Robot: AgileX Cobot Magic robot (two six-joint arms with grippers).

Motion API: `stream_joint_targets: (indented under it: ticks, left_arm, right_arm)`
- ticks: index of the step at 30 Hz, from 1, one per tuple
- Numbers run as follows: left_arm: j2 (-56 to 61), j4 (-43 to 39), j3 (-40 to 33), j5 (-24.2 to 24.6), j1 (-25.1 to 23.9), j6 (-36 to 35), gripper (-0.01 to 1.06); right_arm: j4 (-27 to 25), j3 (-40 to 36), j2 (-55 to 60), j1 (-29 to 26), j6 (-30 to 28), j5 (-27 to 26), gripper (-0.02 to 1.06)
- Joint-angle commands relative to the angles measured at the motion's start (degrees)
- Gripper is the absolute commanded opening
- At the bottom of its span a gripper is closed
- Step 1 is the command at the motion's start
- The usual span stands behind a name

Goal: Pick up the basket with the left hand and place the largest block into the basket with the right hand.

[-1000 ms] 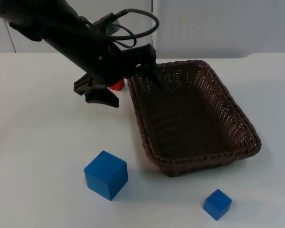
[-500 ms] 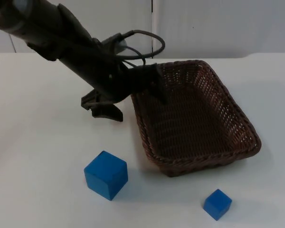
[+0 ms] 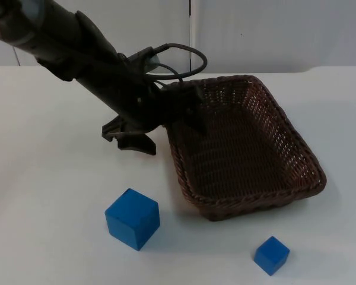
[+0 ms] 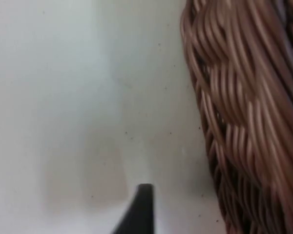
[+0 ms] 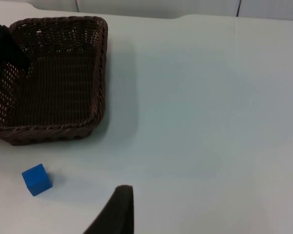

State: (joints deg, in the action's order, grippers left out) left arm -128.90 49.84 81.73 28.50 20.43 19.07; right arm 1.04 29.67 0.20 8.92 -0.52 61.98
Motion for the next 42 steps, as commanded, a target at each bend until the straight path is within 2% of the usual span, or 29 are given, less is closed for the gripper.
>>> stream_joint_targets:
  ticks: [1,2,3,7,8,10,12,13,17,23,26,31,42]
  left_arm:
    - [-0.1,0.6,0.2,-0.3,0.4,-0.5,0.76]
    - [-0.1,0.6,0.2,-0.3,0.4,-0.5,0.71]
    - [-0.1,0.6,0.2,-0.3,0.4,-0.5,0.71]
    - [-0.1,2.4,0.2,-0.2,0.4,-0.5,0.44]
    - [-0.1,2.4,0.2,-0.2,0.4,-0.5,0.44]
    - [-0.1,3.6,0.2,-0.2,0.4,-0.5,0.28]
    - [-0.1,5.3,0.2,-0.2,0.4,-0.5,0.17]
    - [-0.1,5.3,0.2,-0.2,0.4,-0.5,0.17]
    - [-0.1,8.0,0.2,-0.4,0.4,-0.5,0.06]
    - [-0.1,8.9,0.2,-0.8,0.4,-0.5,0.06]
    - [0.3,15.2,0.2,1.1,0.2,-0.5,0.06]
    - [3.1,18.3,0.2,2.3,0.2,0.1,0.06]
    - [14.1,15.2,0.2,4.2,0.2,2.3,0.06]
  right_arm:
    - [0.1,-0.2,-0.2,-0.3,-0.1,-0.1,1.05]
    - [0.1,-0.2,-0.2,-0.3,-0.1,-0.1,1.05]
    - [0.1,-0.2,-0.2,-0.3,-0.1,-0.1,1.05]
    - [0.1,-0.2,-0.2,-0.3,-0.1,-0.1,1.05]
    - [0.1,-0.2,-0.2,-0.3,-0.1,-0.1,1.05]
    - [0.1,-0.2,-0.2,-0.3,-0.1,-0.1,1.05]
    - [0.1,-0.2,-0.2,-0.3,-0.1,-0.1,1.05]
    - [0.1,-0.2,-0.2,-0.3,-0.1,-0.1,1.05]
    - [0.1,-0.2,-0.2,-0.3,-0.1,-0.1,1.05]
    - [0.1,-0.2,-0.2,-0.3,-0.1,-0.1,1.05]
    - [0.1,-0.2,-0.2,-0.3,-0.1,-0.1,1.05]
    - [0.1,-0.2,-0.2,-0.3,-0.1,-0.1,1.05]
    - [0.1,-0.2,-0.2,-0.3,-0.1,-0.1,1.05]
